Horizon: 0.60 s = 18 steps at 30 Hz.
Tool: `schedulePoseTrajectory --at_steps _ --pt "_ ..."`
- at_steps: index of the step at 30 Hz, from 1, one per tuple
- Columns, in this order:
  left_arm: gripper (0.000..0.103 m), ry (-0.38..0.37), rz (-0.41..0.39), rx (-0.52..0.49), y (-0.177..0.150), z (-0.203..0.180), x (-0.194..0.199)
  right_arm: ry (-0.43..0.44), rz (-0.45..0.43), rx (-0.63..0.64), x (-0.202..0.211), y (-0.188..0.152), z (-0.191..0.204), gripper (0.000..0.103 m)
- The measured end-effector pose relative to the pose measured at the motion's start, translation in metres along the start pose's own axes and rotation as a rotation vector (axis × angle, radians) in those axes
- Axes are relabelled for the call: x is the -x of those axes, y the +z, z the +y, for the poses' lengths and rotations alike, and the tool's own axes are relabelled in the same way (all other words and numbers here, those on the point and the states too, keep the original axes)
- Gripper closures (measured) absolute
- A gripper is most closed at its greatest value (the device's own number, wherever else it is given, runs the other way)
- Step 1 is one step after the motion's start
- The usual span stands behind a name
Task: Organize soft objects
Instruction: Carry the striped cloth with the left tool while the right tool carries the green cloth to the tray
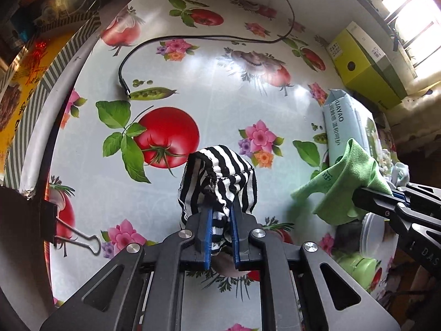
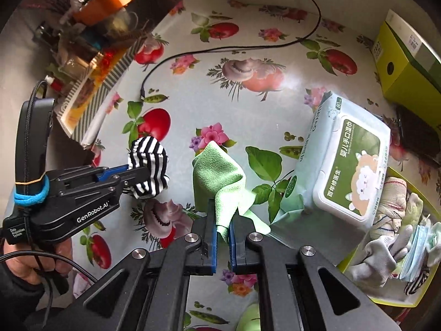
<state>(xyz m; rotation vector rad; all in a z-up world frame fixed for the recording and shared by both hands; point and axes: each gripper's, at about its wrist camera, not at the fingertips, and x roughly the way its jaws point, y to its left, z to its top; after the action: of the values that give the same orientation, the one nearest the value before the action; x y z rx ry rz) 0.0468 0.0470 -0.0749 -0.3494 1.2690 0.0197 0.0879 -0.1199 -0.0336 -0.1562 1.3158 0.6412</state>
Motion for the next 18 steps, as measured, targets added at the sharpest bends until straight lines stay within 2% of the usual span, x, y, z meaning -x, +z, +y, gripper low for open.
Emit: schedulePoseTrajectory --at_steps 10,18 --pt "0.092 -0.049 -0.071 -0.063 0.013 -0.039 0.047 0.020 -0.111 -0.053 0.055 -0.010 -0.011 0.096" --pt "0.092 -0.060 -0.097 -0.132 0.020 -0.075 0.064 0.009 -0.174 -0.103 0.088 -0.022 -0.030 0.096"
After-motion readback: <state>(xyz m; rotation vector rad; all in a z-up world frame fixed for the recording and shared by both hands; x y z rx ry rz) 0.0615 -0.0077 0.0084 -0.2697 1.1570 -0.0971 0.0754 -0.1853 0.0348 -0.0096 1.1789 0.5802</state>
